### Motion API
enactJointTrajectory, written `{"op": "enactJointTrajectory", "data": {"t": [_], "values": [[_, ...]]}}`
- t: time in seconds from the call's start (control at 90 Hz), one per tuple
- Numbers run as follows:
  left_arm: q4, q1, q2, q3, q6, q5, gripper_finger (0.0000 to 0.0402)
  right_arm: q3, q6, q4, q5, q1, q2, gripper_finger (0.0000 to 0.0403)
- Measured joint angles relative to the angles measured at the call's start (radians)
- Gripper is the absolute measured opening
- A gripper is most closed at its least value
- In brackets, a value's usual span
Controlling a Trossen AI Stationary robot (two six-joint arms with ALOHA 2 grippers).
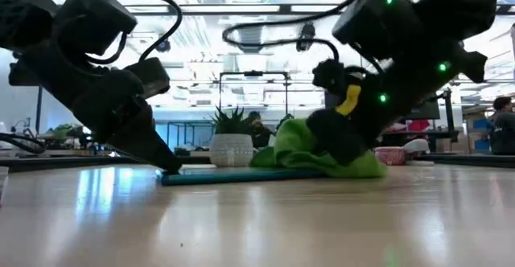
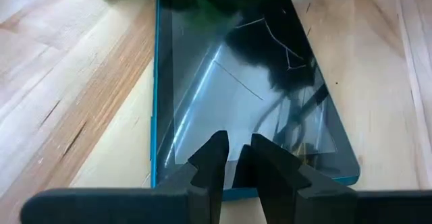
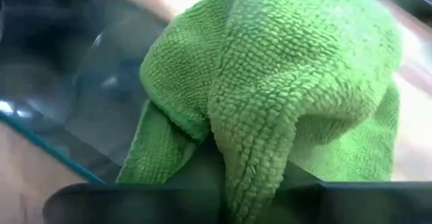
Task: Apply microfiber cloth
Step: Wipe the front of the tablet with the microfiber cloth
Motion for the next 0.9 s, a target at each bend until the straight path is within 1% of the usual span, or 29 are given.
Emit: {"op": "enactJointTrajectory", "data": {"t": [0.144,0.211,0.378,0.489,0.567,0.7,0.822,0.9], "values": [[0.0,0.0,0.0,0.0,0.0,-0.004,0.0059,0.001,-0.078,0.165,-0.045,0.008,0.0,0.0003],[0.001,0.0,0.0,0.0,0.0,-0.004,0.0059,0.002,-0.105,0.215,-0.049,0.007,-0.002,0.0003],[0.004,0.0,0.0,0.0,-0.001,-0.009,0.0059,0.019,-0.124,0.242,-0.068,0.007,0.005,0.0003],[0.005,0.0,0.0,-0.001,-0.001,-0.011,0.0059,0.048,-0.139,0.283,-0.073,0.009,0.061,0.0003],[0.007,0.0,0.0,-0.001,-0.001,-0.013,0.0059,0.098,-0.141,0.315,-0.102,0.011,0.131,0.0003],[0.007,0.0,0.001,-0.003,-0.001,-0.026,0.0059,0.207,-0.176,0.321,-0.103,0.019,0.241,0.0003],[0.006,0.001,0.001,-0.002,-0.001,-0.039,0.0059,0.294,-0.208,0.323,-0.14,0.042,0.294,0.0003],[0.005,0.002,0.001,-0.002,0.011,-0.051,0.0059,0.31,-0.197,0.313,-0.137,0.068,0.295,0.0003]]}}
